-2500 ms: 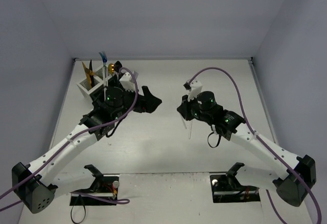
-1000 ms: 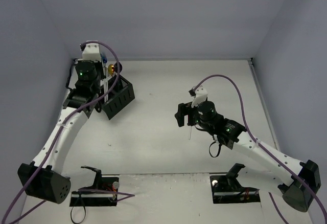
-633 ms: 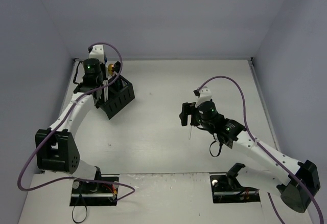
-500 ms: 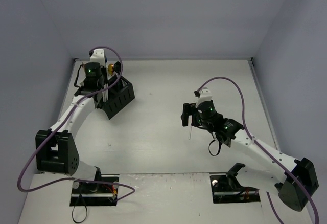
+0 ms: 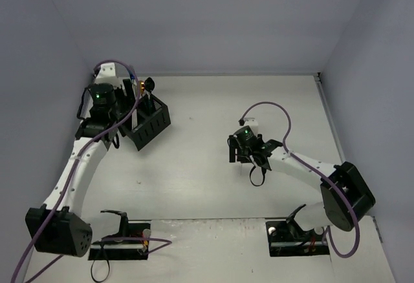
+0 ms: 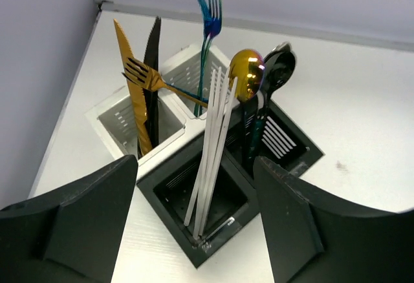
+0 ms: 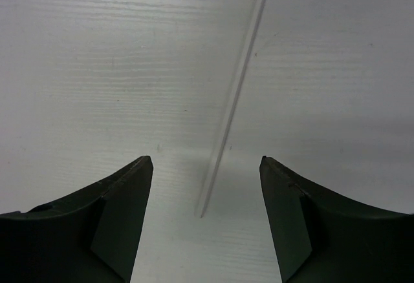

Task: Sort the eating utensils into containers

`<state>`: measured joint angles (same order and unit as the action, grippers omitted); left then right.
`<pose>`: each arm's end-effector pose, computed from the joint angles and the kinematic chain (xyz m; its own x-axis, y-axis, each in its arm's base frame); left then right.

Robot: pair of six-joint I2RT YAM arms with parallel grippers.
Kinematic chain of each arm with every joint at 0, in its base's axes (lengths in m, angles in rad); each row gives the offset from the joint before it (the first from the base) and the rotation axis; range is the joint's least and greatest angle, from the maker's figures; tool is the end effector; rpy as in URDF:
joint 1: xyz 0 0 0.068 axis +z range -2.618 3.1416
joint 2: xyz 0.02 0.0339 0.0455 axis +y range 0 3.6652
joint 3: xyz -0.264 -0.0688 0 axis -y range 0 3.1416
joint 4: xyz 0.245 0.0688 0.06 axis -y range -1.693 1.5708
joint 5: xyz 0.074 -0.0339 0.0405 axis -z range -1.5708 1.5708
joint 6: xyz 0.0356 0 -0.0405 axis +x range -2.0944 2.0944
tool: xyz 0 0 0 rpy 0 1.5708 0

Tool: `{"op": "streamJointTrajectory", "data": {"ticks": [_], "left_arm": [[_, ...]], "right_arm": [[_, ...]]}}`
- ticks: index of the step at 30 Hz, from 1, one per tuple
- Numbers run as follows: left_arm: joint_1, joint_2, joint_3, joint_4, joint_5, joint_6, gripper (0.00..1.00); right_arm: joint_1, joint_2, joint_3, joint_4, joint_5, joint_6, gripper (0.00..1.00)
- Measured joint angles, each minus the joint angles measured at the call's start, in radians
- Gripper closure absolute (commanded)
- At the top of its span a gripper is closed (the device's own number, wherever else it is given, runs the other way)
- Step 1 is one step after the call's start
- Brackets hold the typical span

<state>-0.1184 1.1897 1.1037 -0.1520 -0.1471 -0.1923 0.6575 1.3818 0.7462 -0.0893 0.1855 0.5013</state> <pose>0.2759 -0.0276 0.3715 -0.2251 -0.1636 -0.9605 -0.0689 0.9860 -0.1518 0.2294 0.1688 0.2034 -0.6964 0.0590 -0.7152 -0.1787 0.9510 0.2525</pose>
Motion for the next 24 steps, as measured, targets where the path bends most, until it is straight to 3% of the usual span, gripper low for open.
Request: {"op": "streamJointTrajectory", "data": {"ticks": [7,17,20,22,24], "left_arm": [[0.0,-0.245,0.008,-0.203,0.113,-0.065,0.3],[-0.006,-0.495,-0.181,-0.374,0.383,-0.19,0.25],[-0.006,-0.53,-0.228,-0.406,0.447,-0.228,0.25],[-0.006,-0.542,-0.244,-0.418,0.476,-0.251,0.24],[-0.01,-0.548,-0.25,-0.426,0.5,-0.274,0.24]], "right_arm": [[-0.006,0.104,0.043,-0.021,0.016,0.043,0.51],[-0.038,0.219,0.07,-0.022,0.019,0.068,0.68],[-0.047,0.23,0.078,-0.019,0.021,0.072,0.8],[-0.053,0.236,0.084,-0.015,0.021,0.071,0.95],[-0.056,0.242,0.089,-0.011,0.021,0.069,1.0]]}}
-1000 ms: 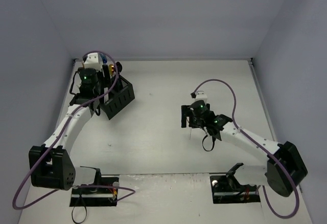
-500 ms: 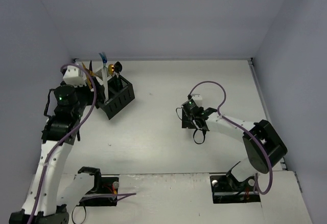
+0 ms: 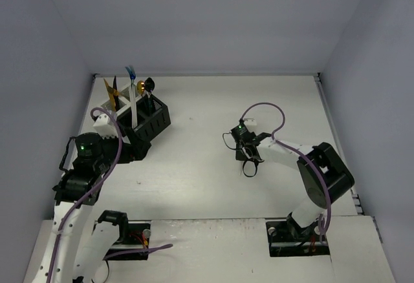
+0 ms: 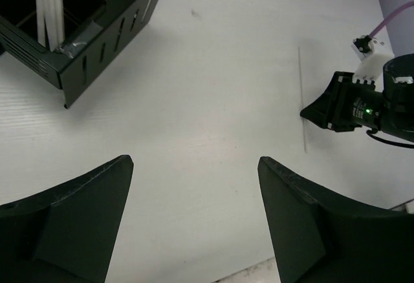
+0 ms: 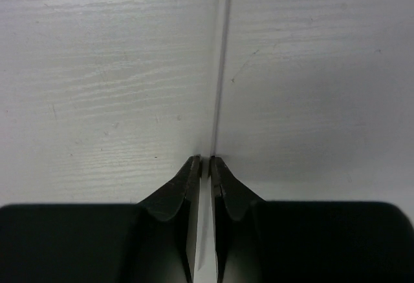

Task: Sort the eating utensils into containers

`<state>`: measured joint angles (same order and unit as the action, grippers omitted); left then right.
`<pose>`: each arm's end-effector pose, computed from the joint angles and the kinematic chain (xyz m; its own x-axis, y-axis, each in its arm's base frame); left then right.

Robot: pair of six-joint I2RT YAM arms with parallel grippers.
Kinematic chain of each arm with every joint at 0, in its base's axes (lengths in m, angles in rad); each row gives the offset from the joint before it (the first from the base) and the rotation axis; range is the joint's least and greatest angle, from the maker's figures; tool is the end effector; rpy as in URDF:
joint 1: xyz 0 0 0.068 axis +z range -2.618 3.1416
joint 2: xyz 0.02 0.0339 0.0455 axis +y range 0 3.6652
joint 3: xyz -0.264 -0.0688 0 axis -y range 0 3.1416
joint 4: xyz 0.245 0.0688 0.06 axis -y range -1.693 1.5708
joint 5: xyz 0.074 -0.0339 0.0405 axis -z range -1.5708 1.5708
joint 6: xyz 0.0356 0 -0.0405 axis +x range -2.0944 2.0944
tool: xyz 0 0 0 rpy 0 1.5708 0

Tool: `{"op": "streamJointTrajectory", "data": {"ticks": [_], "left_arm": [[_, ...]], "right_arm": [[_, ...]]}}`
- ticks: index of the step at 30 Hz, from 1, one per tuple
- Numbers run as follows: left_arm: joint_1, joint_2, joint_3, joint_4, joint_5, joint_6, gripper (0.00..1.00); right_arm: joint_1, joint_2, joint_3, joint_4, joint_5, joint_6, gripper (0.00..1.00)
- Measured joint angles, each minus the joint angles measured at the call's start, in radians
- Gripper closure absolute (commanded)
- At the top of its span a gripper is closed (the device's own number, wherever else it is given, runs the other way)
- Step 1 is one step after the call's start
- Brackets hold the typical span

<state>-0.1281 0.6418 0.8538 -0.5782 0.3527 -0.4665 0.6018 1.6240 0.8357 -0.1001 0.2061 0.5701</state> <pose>0.1330 -0.0295 0.3433 -0.5150 -0.3592 -0.7783 0.2331 0.8151 -0.5304 0.2662 0.1740 0.1612 -0.7802 0.1050 -0.6166 -0.0317 0.9779 0.2067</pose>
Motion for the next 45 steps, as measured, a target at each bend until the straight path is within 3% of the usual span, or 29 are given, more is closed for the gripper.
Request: {"op": "streamJointTrajectory", "data": {"ticks": [6,10,18,28,31,34,39,41,44,45], "left_arm": [[-0.043,0.019,0.0,0.017,0.047,-0.077,0.24],[-0.126,0.065,0.0,0.08,0.043,-0.139,0.24],[-0.357,0.209,0.001,0.254,-0.04,-0.232,0.24],[-0.479,0.342,0.069,0.387,-0.173,-0.275,0.26],[-0.503,0.376,0.072,0.421,-0.205,-0.283,0.36],[-0.522,0.411,0.073,0.426,-0.234,-0.293,0.54],[-0.54,0.428,0.073,0.427,-0.276,-0.297,0.96],[-0.544,0.424,0.073,0.438,-0.282,-0.306,1.0],[-0.555,0.409,0.074,0.454,-0.293,-0.304,1.0],[-0.556,0.403,0.074,0.456,-0.305,-0.297,1.0]], "right_arm": [[0.016,0.01,0.017,0.004,0.001,-0.038,1.0],[0.12,-0.031,0.034,0.005,-0.004,-0.112,1.0],[0.309,-0.255,0.066,0.137,-0.09,-0.244,1.0],[0.403,-0.344,0.068,0.246,-0.183,-0.337,1.0],[0.409,-0.351,0.068,0.27,-0.206,-0.341,1.0],[0.409,-0.363,0.068,0.285,-0.217,-0.341,1.0],[0.409,-0.382,0.067,0.313,-0.223,-0.341,0.98],[0.409,-0.385,0.063,0.327,-0.225,-0.34,0.86],[0.41,-0.388,0.057,0.344,-0.23,-0.34,0.55],[0.411,-0.389,0.056,0.344,-0.23,-0.341,0.5]]}}
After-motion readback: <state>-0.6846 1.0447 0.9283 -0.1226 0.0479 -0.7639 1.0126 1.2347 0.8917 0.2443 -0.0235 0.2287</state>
